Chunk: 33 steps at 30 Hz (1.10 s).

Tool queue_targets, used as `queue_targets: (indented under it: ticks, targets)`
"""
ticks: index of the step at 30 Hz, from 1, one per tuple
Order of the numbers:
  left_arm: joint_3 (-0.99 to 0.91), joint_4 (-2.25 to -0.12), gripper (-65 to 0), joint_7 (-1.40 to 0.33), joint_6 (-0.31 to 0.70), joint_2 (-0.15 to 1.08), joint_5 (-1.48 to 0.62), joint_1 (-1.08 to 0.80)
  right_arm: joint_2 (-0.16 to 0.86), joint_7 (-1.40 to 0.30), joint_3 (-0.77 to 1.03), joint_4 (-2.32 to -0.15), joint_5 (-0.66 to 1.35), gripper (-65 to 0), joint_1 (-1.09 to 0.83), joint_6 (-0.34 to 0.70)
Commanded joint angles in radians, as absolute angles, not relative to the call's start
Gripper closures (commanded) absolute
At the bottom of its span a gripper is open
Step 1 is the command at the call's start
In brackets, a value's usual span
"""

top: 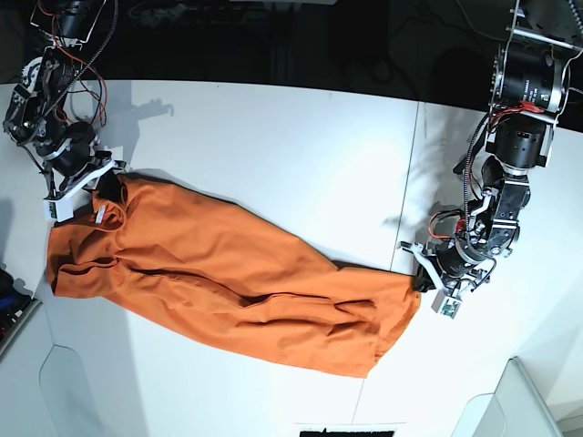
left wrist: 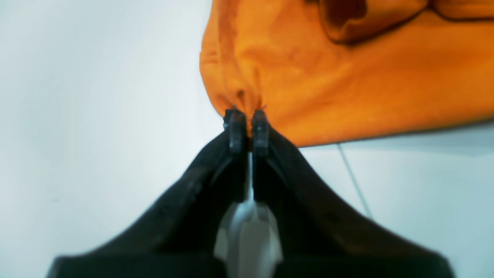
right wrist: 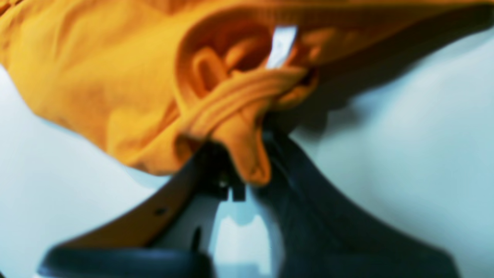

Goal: Layout the t-shirt on the table in an organized manner, then fold the t-shirt properly
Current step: 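Regrasp the shirt ends and stretch it into a long strip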

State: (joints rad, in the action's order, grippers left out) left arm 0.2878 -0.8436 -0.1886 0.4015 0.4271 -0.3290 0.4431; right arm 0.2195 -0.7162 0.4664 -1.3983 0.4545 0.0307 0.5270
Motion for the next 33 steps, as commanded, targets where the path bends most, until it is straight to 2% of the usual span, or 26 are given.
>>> queue_targets:
  ticks: [1, 4, 7, 12, 14, 17, 22, 24, 26, 27, 28, 29, 30, 33]
  targets:
    - [0.282, -0.878, 0.0, -0.198, 0.419, 0.469, -0.326, 0.466, 0.233, -0.742, 0.471, -1.434, 0.482, 0.0, 0.037, 0.529]
    - [0.282, -0.984, 0.0, -0.246, 0.485, 0.549, -0.385, 0.429, 0.233, -0.828, 0.484, -1.524, 0.561, 0.0, -0.004, 0.559]
    - [0.281, -1.148, 0.0, -0.286, 0.510, 0.656, -0.484, 0.350, 0.233, -0.869, 0.509, -1.664, 0.649, 0.0, -0.091, 0.566]
    - [0.242, -1.459, 0.0, -0.365, 0.503, 0.799, -0.550, 0.215, 0.233, -0.878, 0.584, -1.869, 0.734, 0.0, -0.202, 0.566]
    - [0.185, -1.560, 0.0, -0.376, 0.432, 0.821, -0.550, 0.174, 0.233, -0.855, 0.627, -1.913, 0.738, 0.0, -0.212, 0.566]
    - [0.097, -1.604, 0.0, -0.378, 0.386, 0.804, -0.550, 0.170, 0.233, -0.787, 0.674, -1.920, 0.727, 0.0, -0.175, 0.565]
    - [0.109, -1.491, 0.0, -0.435, 0.469, 0.711, -0.532, 0.220, 0.233, -0.789, 0.652, -1.835, 0.643, 0.0, -0.043, 0.553]
    - [0.128, -1.412, 0.0, -0.434, 0.468, 0.663, -0.532, 0.243, 0.233, -0.793, 0.627, -1.752, 0.620, 0.0, 0.011, 0.552]
    - [0.146, -1.342, -6.8, -0.432, 0.468, 0.624, -0.531, 0.261, 0.233, -0.794, 0.604, -1.667, 0.605, 0.0, 0.056, 0.550]
    - [0.147, -1.314, -11.2, -0.431, 0.468, 0.609, -0.531, 0.264, 0.233, -0.798, 0.596, -1.630, 0.605, -5.1, 0.071, 0.550]
    - [0.147, -1.295, -14.5, -0.431, 0.468, 0.599, -0.531, 0.266, 0.233, -0.812, 0.594, -1.604, 0.611, -13.8, 0.081, 0.550]
    - [0.147, -1.286, -16.5, -0.433, 0.468, 0.598, -0.531, 0.265, 0.233, -0.825, 0.594, -1.594, 0.624, -21.2, 0.082, 0.550]
    - [0.147, -1.283, -17.1, -0.446, 0.468, 0.599, -0.531, 0.265, 0.233, -0.834, 0.596, -1.593, 0.637, -26.0, 0.076, 0.550]
    - [0.141, -1.289, -17.2, -0.494, 0.468, 0.633, -0.542, 0.265, 0.232, -0.863, 0.618, -1.620, 0.703, -27.8, 0.048, 0.550]
